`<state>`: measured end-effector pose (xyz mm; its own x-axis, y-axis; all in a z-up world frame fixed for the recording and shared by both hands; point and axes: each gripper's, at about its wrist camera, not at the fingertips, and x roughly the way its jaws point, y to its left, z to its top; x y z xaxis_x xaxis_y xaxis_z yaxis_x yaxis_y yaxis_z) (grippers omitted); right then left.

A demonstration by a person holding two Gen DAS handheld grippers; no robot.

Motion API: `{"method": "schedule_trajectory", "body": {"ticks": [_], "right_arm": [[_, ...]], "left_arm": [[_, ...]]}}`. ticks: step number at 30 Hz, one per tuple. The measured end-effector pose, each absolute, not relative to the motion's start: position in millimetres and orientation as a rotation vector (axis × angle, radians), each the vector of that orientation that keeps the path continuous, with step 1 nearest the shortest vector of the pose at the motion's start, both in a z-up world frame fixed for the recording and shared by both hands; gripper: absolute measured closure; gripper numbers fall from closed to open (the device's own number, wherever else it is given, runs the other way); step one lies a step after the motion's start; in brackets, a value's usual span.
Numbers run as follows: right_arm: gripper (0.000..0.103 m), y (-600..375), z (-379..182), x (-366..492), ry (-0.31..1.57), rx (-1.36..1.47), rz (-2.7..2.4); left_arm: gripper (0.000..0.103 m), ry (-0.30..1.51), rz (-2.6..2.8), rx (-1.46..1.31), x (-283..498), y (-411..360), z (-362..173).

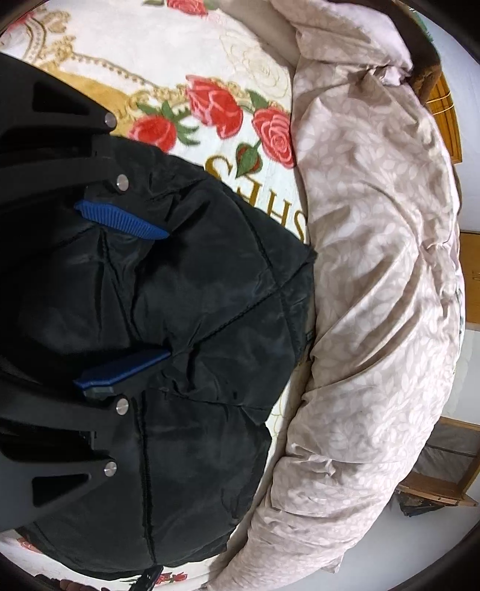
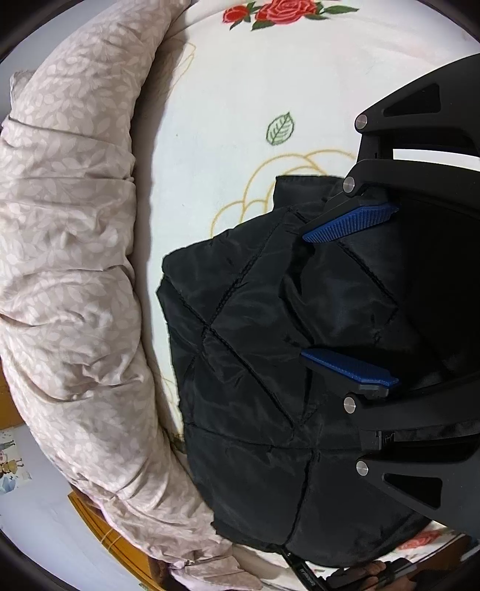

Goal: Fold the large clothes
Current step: 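Release the jacket and pull both grippers back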

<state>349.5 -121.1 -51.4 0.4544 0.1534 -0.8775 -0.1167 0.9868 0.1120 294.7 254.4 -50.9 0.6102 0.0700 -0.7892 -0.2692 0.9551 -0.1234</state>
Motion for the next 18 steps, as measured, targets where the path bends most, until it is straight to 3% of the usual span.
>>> {"method": "schedule_trajectory", "body": {"ticks": [8, 18], "right_arm": [[0.043, -128.7, 5.7, 279.1, 1.015, 0.04, 0.185], [0.043, -129.4, 48.4, 150.4, 0.992, -0.018, 0.222]], "left_arm": [[0.037, 0.844, 0.209, -0.221, 226.6, 225.6, 3.3], [0.033, 0.857, 0.194, -0.256, 114.8, 157.7, 34.4]]}}
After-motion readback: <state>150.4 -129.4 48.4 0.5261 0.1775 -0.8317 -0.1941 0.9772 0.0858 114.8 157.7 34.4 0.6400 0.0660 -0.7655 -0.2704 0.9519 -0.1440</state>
